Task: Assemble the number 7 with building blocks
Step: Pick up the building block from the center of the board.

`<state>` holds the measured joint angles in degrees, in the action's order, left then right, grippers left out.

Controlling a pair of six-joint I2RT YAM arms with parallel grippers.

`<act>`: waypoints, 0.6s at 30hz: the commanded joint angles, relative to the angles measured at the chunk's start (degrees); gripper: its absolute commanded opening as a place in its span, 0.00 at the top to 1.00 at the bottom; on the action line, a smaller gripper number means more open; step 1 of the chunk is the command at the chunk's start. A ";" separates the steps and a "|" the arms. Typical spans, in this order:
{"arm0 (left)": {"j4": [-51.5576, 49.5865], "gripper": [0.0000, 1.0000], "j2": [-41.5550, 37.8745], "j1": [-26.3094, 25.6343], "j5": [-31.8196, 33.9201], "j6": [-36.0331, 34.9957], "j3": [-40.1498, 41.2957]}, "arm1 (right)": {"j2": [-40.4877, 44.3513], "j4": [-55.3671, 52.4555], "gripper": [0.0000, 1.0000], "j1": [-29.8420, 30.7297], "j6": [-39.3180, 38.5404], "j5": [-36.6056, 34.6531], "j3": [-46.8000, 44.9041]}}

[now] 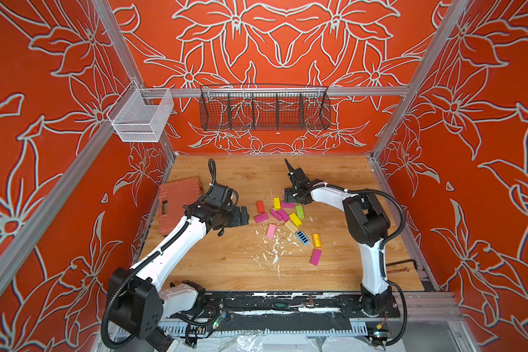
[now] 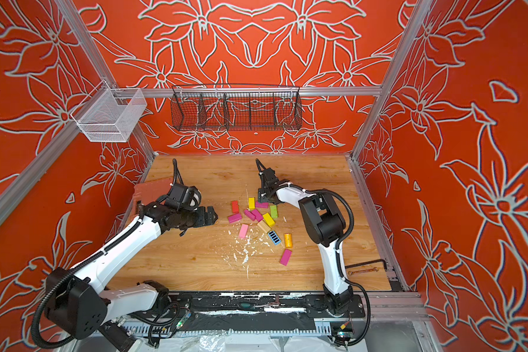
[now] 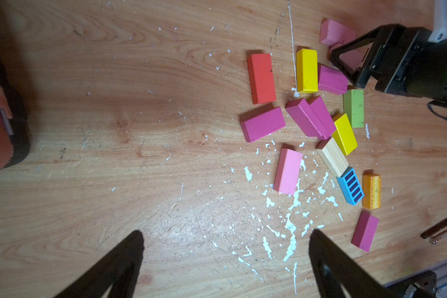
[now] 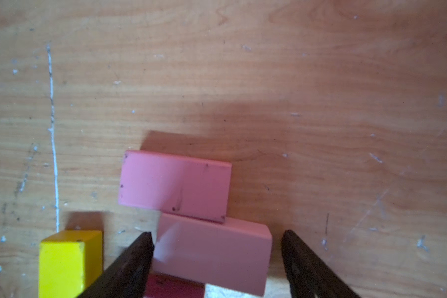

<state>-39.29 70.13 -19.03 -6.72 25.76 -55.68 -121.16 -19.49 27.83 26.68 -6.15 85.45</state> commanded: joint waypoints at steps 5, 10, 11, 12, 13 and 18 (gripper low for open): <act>0.59 0.03 -0.65 0.04 0.17 0.19 0.48 | -2.65 -1.87 0.27 -0.15 2.50 -0.97 2.22; 0.62 0.03 -0.68 0.04 -0.18 0.17 0.50 | -3.08 -3.54 0.32 0.11 2.51 -2.15 2.75; 0.70 0.03 -0.84 0.05 -0.22 0.32 0.73 | -3.05 -3.98 0.33 0.24 2.42 -2.52 2.81; 0.79 0.03 -0.95 0.05 -0.22 0.26 0.81 | -3.02 -4.40 0.34 0.45 2.26 -3.06 2.94; 0.88 0.03 -0.98 0.07 -0.30 0.38 0.84 | -2.94 -4.84 0.35 0.75 1.95 -3.75 2.96; 0.70 0.03 -0.43 0.05 -0.92 0.39 0.31 | -2.17 -5.43 0.37 1.68 1.03 -6.56 1.97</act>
<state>-38.48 70.13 -19.03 -6.81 25.76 -55.68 -122.56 -20.95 28.71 27.62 -9.52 87.39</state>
